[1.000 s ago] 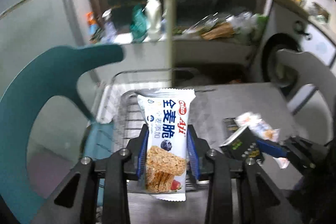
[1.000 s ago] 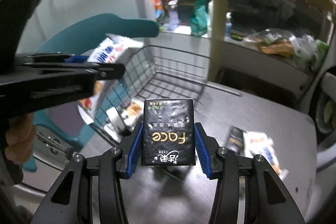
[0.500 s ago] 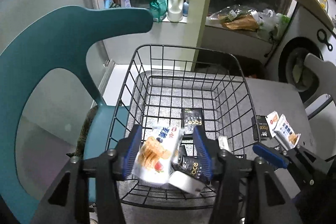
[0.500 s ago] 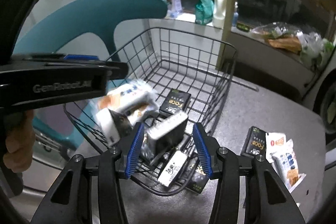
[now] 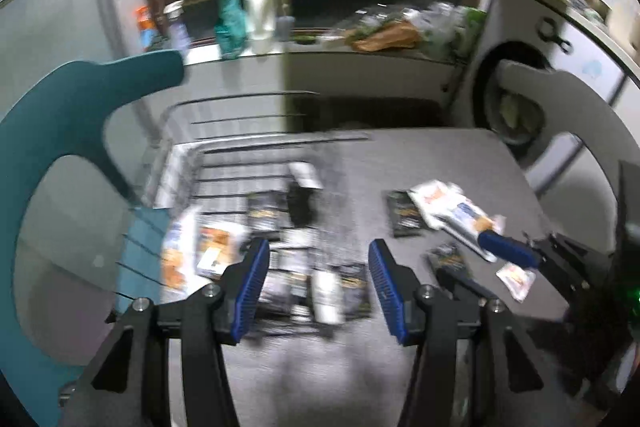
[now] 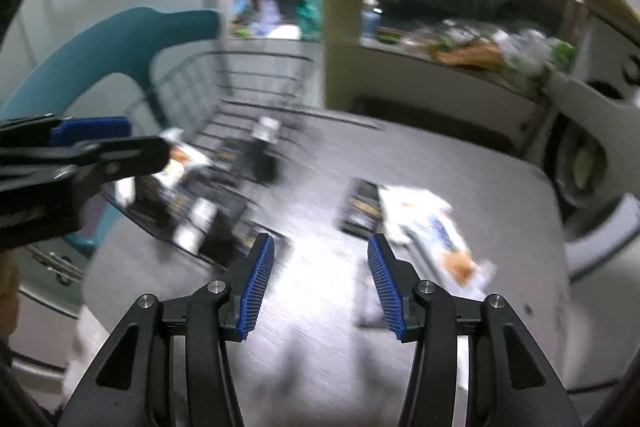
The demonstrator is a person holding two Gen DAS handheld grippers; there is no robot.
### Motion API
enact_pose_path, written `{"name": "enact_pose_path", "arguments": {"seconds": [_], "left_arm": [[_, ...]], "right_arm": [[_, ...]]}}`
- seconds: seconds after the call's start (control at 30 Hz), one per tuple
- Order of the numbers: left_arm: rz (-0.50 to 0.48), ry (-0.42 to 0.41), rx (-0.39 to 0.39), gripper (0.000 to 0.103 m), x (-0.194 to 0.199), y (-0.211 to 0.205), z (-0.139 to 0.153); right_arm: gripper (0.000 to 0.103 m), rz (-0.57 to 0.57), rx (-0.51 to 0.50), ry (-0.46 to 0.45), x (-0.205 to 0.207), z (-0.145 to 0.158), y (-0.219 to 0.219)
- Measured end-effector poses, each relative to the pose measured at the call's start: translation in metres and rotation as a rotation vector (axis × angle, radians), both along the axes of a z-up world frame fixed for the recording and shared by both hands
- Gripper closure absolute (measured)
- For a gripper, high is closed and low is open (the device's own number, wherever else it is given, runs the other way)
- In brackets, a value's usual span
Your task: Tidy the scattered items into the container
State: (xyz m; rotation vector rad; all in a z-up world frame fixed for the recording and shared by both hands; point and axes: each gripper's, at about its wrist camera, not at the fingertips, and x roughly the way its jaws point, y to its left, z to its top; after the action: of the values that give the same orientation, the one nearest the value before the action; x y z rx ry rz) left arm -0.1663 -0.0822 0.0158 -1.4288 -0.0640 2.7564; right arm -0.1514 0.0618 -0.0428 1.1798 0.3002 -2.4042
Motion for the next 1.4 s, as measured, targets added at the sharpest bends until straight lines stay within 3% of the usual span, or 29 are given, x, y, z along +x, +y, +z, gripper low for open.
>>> {"name": "enact_pose_path", "arguments": {"seconds": [0.27,0.53,0.67,0.8,1.1,1.4], "left_arm": [[-0.115,-0.093,0.013,0.046,-0.001,0.098,-0.048],[-0.099,-0.202,0.034,0.046,-0.029,0.126,-0.107],[-0.065,-0.216,0.048,0.045,-0.038,0.124,-0.12],[-0.014,-0.225,0.089,0.045,-0.046,0.114,-0.127],[0.062,-0.237,0.1,0.044,-0.063,0.112,-0.14],[0.064,-0.24,0.13,0.044,-0.062,0.105,-0.142]], "right_arm": [[0.054,-0.135,0.046,-0.053,-0.006,-0.044,0.086],[0.054,-0.171,0.042,-0.02,-0.039,-0.071,0.121],[0.054,-0.081,-0.015,-0.026,-0.055,-0.081,0.114],[0.054,-0.041,0.05,0.027,-0.071,-0.09,0.1],[0.053,0.017,0.111,0.064,-0.098,-0.098,0.081],[0.05,0.145,0.149,0.187,-0.102,-0.1,0.06]]}}
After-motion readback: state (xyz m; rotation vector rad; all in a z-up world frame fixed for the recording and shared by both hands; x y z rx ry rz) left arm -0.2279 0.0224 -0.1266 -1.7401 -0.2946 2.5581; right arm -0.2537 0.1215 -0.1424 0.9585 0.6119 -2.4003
